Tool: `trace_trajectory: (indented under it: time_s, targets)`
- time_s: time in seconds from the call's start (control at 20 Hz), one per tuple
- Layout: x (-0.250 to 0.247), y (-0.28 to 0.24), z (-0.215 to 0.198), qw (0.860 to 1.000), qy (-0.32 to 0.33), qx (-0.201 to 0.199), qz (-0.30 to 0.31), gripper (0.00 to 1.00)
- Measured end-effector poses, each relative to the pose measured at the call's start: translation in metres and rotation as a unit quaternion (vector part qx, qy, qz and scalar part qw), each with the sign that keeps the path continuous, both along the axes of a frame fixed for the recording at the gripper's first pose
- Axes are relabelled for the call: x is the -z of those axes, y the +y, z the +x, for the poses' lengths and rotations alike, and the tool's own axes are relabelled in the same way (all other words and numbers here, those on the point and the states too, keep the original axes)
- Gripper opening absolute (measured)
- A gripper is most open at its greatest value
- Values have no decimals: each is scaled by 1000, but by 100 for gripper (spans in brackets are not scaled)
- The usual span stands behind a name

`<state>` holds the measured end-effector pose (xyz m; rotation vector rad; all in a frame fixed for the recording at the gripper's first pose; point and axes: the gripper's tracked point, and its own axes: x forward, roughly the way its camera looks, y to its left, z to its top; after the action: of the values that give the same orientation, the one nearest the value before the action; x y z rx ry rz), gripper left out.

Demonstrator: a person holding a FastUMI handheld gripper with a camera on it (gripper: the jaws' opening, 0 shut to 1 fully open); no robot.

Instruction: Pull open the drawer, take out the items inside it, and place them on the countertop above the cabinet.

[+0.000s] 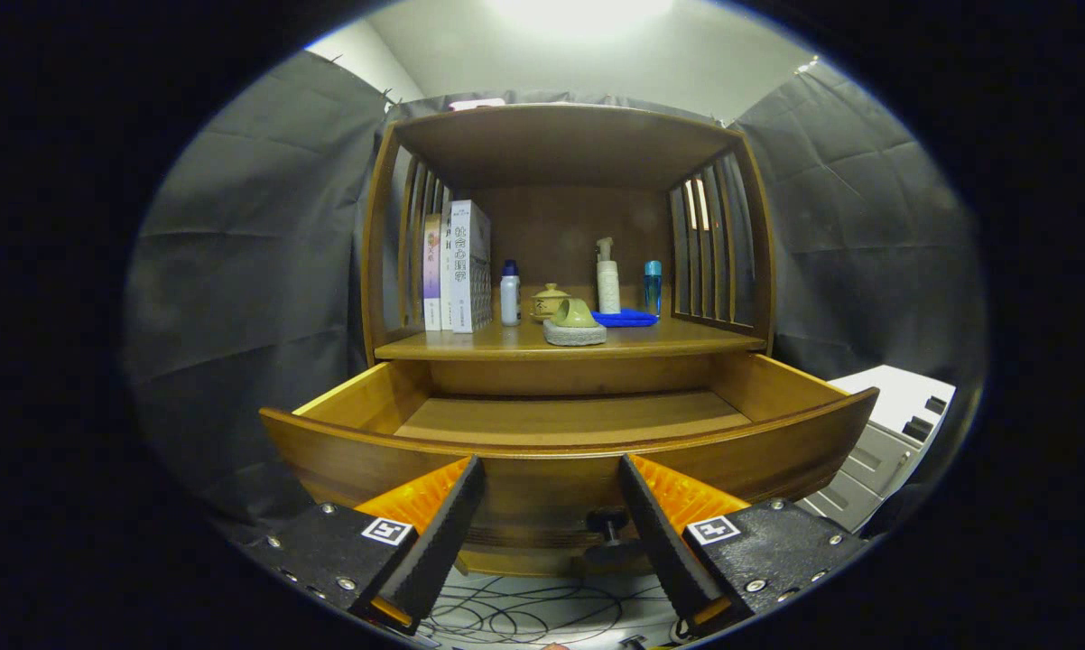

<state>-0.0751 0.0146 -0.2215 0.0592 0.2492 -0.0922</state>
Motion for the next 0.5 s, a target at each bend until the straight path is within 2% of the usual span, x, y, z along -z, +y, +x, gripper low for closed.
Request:
trace_trajectory:
  time_s: [0.2,0.4,0.5]
  targets:
    - [0,-13,-1,1000,1,2,4,95]
    - [8,-17,-2,999,-3,3,52,96]
    - [27,-26,-7,999,29,4,27,95]
